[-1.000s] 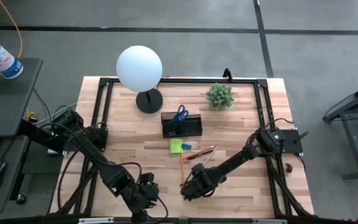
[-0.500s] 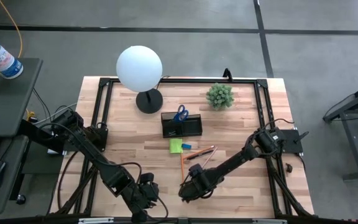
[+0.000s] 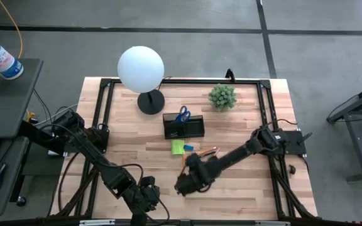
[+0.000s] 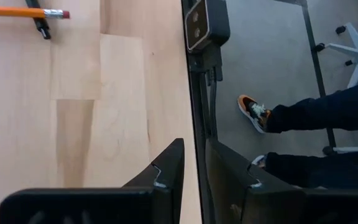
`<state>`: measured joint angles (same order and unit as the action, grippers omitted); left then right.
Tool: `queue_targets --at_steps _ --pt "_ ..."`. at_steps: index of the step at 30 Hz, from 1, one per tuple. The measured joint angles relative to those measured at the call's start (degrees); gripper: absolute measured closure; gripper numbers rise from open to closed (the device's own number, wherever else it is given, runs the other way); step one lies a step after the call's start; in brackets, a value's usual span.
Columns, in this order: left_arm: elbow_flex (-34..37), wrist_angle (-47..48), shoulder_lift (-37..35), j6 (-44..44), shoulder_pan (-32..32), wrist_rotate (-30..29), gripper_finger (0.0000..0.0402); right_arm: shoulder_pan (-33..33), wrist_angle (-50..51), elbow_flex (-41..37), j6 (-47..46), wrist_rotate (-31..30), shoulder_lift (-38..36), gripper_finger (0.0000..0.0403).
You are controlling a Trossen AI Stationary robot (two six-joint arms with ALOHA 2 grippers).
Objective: Pick and place office supplies into organizer
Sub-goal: Put the black binder clip into the bottom left side of the desk organizer
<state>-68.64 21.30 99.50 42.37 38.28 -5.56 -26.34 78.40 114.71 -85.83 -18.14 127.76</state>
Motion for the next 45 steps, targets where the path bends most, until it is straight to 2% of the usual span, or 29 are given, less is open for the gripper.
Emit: queue_targets --at_steps 3,7,11,18,22,27,33,40,45 --pt "0.00 0.15 0.00 -0.02 0.46 1.38 0.0346 3.09 2.03 2.27 6.70 -4.03 -0.04 0.0402" --pt "0.00 1.04 -0.01 -0.10 2.22 1.72 0.0346 7.44 2.22 3.52 17.15 -5.51 -0.04 0.0402" --pt "0.02 5.05 -0.60 0.21 3.86 1.32 0.0346 11.85 1.00 3.52 24.88 -4.05 -0.04 0.0402" --pt "-0.04 11.36 -4.40 1.91 3.67 -2.56 0.0346 18.08 -7.93 3.52 45.40 -1.29 -0.04 0.0403" --pt "-0.04 12.48 -6.84 3.29 3.80 -3.00 0.0346 20.34 -11.26 3.52 54.48 1.15 -0.04 0.0403" --pt "-0.04 12.74 -9.53 6.64 4.26 -2.82 0.0346 21.83 -14.70 3.50 64.69 0.67 -0.04 0.0403" --pt "-0.02 12.63 -11.88 10.78 4.24 -0.30 0.0346 22.81 -16.82 3.48 71.44 1.09 0.76 0.0403" --pt "-0.02 11.28 -14.58 15.09 4.22 5.61 0.0346 24.69 -16.89 3.46 72.90 1.12 3.79 0.0403" --pt "0.00 11.10 -16.66 17.39 4.22 7.18 0.0346 24.52 -17.28 3.22 74.82 0.51 4.86 0.0403"
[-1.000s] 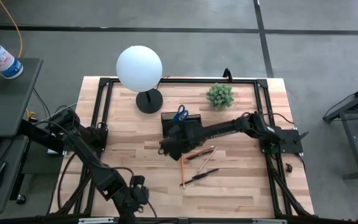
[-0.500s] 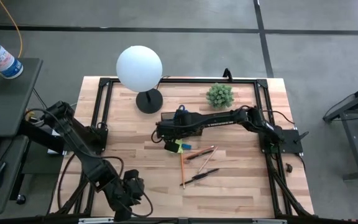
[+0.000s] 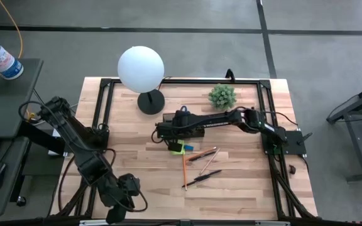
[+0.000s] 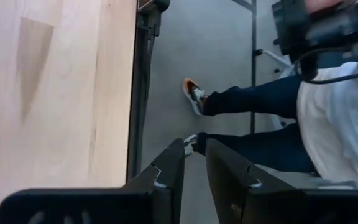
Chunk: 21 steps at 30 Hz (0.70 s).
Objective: Pick and place office supplies into organizer
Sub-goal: Put the black binder clip into the bottom left side of the desk organizer
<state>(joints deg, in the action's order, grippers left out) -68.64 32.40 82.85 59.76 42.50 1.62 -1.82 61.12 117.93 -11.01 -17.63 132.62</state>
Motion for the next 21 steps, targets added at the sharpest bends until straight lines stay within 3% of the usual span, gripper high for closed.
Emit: queue_targets --at_steps 21 --pt "0.02 -2.95 -0.98 3.90 -0.04 -0.10 0.0346 0.02 -2.41 -1.20 8.56 -2.84 0.26 0.0402"
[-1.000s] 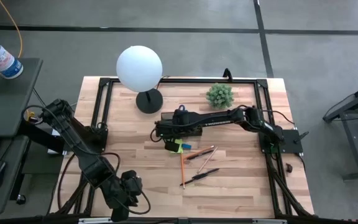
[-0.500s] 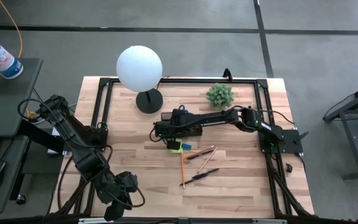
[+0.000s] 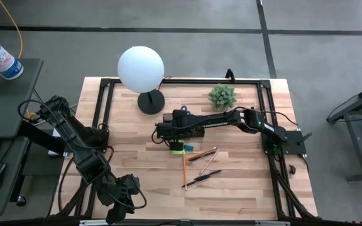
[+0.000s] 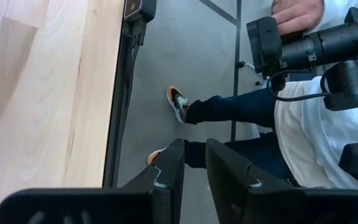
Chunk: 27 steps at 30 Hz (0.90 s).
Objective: Pick and place office supplies into organizer
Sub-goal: Put the black binder clip into the bottom left side of the desk organizer, then put the left orange pencil into the top left side of the desk organizer
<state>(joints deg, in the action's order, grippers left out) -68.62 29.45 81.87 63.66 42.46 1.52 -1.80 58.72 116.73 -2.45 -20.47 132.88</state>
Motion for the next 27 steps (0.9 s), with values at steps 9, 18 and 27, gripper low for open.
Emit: queue_targets --at_steps 9,18,27 --pt "0.00 0.15 0.02 -0.20 0.02 0.00 0.0346 0.00 -0.04 0.00 1.43 1.13 0.00 0.0402" --pt "0.00 0.24 0.02 -0.26 0.00 -0.01 0.0346 0.10 -0.37 0.02 1.11 2.13 0.00 0.0334" --pt "0.00 0.31 0.04 -0.42 0.00 0.00 0.0346 -0.05 -0.32 0.04 -0.10 0.96 -0.02 0.0282"
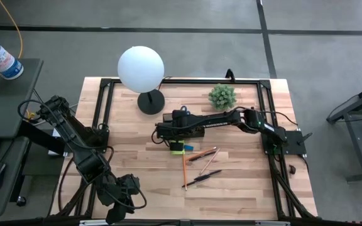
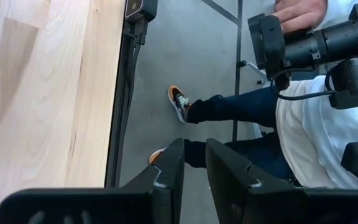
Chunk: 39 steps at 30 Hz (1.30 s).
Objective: Pick and place office supplies into organizer
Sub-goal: Put the left orange pencil into the top left side of the desk organizer
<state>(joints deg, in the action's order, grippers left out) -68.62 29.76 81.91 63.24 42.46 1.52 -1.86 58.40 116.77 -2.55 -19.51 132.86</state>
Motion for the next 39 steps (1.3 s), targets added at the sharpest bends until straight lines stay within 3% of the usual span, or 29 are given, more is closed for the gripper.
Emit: queue_targets --at_steps 7,17,25,32,39 --pt "0.00 0.50 0.02 -1.27 0.00 -1.01 0.0346 -2.27 5.05 1.05 -2.02 -0.06 0.00 0.0296" --pt "0.00 0.46 0.02 -2.92 -0.07 -2.64 0.0346 -10.30 22.02 7.60 -10.83 0.92 -0.03 0.0318" --pt "0.00 0.44 0.02 -3.71 -0.07 -4.69 0.0346 -17.56 31.45 9.08 -29.63 3.04 -0.11 0.0320" --pt "0.00 0.66 0.02 -4.50 -0.07 -6.53 0.0346 -22.57 30.50 9.05 -45.95 2.90 -0.11 0.0320" --pt "0.00 2.60 0.02 -4.48 0.13 -6.65 0.0346 -22.06 27.14 9.05 -63.93 6.80 -0.11 0.0320"
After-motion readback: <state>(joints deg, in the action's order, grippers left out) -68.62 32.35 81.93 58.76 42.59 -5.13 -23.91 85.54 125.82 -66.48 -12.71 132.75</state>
